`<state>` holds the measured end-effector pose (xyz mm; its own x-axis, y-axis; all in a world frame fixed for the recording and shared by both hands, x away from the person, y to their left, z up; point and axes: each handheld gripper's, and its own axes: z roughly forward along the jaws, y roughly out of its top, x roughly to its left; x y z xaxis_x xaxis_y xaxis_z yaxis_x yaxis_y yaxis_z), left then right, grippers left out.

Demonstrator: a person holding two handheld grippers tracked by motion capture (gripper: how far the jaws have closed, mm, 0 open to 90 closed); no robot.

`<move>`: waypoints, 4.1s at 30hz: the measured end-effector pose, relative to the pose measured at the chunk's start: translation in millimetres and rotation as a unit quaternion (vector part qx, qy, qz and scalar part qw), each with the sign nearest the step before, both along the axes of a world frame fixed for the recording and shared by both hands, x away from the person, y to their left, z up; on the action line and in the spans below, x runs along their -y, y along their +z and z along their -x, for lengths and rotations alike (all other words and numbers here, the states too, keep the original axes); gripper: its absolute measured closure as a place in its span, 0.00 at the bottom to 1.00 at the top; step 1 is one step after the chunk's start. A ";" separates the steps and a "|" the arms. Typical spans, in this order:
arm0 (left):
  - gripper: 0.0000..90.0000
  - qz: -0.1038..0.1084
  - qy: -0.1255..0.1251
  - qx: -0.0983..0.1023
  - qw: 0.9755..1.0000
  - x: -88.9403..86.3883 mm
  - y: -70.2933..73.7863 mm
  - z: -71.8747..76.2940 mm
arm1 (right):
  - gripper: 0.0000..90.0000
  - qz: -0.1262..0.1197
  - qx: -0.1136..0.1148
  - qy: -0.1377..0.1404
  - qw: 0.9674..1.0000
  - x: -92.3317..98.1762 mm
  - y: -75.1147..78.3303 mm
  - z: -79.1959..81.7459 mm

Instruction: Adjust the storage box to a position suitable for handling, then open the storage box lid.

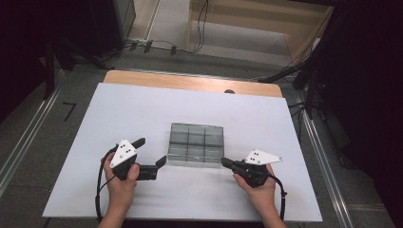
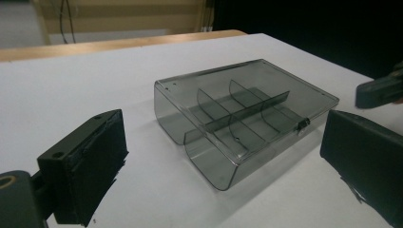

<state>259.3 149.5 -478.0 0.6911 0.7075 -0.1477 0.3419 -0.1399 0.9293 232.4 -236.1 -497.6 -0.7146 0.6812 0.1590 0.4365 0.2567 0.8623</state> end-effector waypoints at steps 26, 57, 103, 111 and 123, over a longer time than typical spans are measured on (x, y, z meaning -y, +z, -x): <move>0.02 -0.017 -0.009 -0.032 0.999 5.9 -16.8 3.6 | 0.98 0.026 -0.043 -0.028 0.998 -12.6 -20.9 -10.5; 0.02 -0.020 -0.016 -0.030 0.999 12.7 -26.7 3.7 | 0.98 0.047 -0.036 0.022 0.998 -52.7 -17.7 -21.7; 0.02 -0.035 -0.023 -0.025 0.999 17.5 -27.7 5.8 | 0.98 0.058 -0.026 0.039 0.997 -74.1 -19.6 -26.9; 0.02 -0.036 -0.023 -0.024 0.999 17.6 -27.7 6.0 | 0.98 0.055 -0.027 0.040 0.997 -73.9 -19.0 -26.4; 0.02 -0.036 -0.024 -0.024 0.999 17.7 -27.8 6.0 | 0.98 0.045 -0.027 0.042 0.998 -73.7 -17.7 -25.9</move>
